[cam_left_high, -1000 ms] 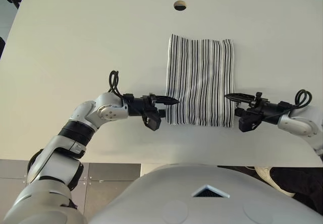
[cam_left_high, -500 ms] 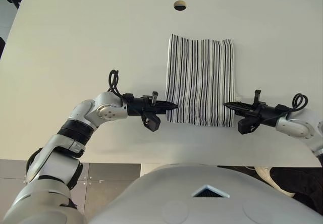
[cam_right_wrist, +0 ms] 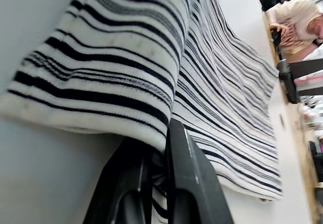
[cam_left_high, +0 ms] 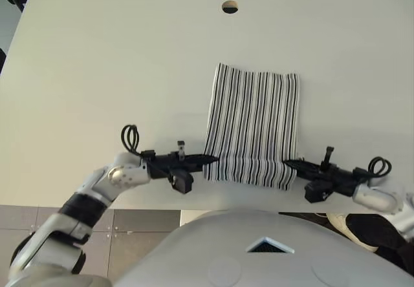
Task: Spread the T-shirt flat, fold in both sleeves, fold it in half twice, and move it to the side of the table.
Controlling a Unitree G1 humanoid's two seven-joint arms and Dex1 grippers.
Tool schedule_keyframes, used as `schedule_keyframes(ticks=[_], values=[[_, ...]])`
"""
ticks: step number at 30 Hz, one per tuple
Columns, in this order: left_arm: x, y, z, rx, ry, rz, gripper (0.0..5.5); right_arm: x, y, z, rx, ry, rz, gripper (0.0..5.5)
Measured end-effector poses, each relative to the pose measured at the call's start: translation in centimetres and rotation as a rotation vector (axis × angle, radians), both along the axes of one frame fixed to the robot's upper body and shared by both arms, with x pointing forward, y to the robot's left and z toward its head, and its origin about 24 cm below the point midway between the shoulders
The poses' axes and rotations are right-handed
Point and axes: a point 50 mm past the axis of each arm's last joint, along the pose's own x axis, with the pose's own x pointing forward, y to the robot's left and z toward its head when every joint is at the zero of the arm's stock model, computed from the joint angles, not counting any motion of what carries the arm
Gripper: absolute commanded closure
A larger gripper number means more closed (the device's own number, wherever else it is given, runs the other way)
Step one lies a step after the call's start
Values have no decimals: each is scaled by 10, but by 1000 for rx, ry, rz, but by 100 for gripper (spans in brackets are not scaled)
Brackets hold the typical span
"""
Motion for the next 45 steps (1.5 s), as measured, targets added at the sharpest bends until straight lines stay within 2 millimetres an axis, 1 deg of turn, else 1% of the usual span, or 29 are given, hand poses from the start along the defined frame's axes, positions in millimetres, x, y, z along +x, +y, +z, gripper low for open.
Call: schedule_keyframes(ticks=[1, 3, 6, 8, 9, 11, 13, 15, 16, 19, 22, 23, 24, 25, 26, 29, 31, 36, 41, 42, 44, 45], values=[[-5, 0, 0, -12, 25, 19, 536, -4, 1, 2, 5, 15, -2, 535], [-10, -1, 0, -11, 48, 40, 536, -9, 3, 6, 32, 38, -10, 535], [-9, -4, 0, -17, 59, 73, 536, -4, 5, 15, 88, 26, -40, 535], [-4, -8, 1, -46, 62, 119, 536, 3, 6, 20, 130, 5, -73, 535], [13, -12, 3, -100, 45, 211, 536, 20, 8, 21, 173, -36, -139, 535], [42, -18, 13, -172, -20, 297, 536, 49, 12, 25, 230, -112, -214, 535], [59, -18, 15, -188, -40, 351, 536, 69, 14, 22, 269, -141, -285, 535], [71, -20, 14, -193, -43, 386, 536, 84, 18, 21, 311, -163, -336, 535], [84, -22, 16, -189, -64, 419, 536, 94, 20, 21, 339, -177, -370, 535], [110, -24, 21, -169, -127, 476, 536, 112, 23, 19, 351, -217, -427, 535], [123, -26, 9, -112, -138, 521, 536, 122, 24, 13, 335, -236, -477, 535], [127, -27, 4, -87, -142, 530, 496, 125, 23, 10, 328, -239, -496, 535], [131, -29, 1, -73, -147, 537, 485, 127, 21, 8, 315, -243, -509, 499], [134, -30, -2, -60, -154, 537, 465, 128, 21, 6, 305, -248, -516, 483], [137, -31, -5, -50, -164, 543, 457, 131, 20, 3, 294, -258, -539, 469], [147, -35, -8, -47, -178, 550, 409, 138, 15, -2, 260, -279, -578, 418], [153, -41, -10, -49, -180, 552, 375, 141, 13, -4, 250, -289, -602, 380], [156, -41, -16, -76, -173, 611, 297, 157, 14, -4, 257, -307, -633, 293], [166, -43, -12, -108, -181, 668, 229, 173, 15, -4, 267, -296, -672, 215], [168, -43, -11, -111, -182, 678, 208, 176, 15, -4, 277, -291, -681, 194], [175, -39, -8, -125, -189, 732, 176, 184, 15, -2, 308, -273, -722, 157], [178, -36, -8, -130, -188, 770, 157, 188, 12, -2, 312, -266, -749, 154]])
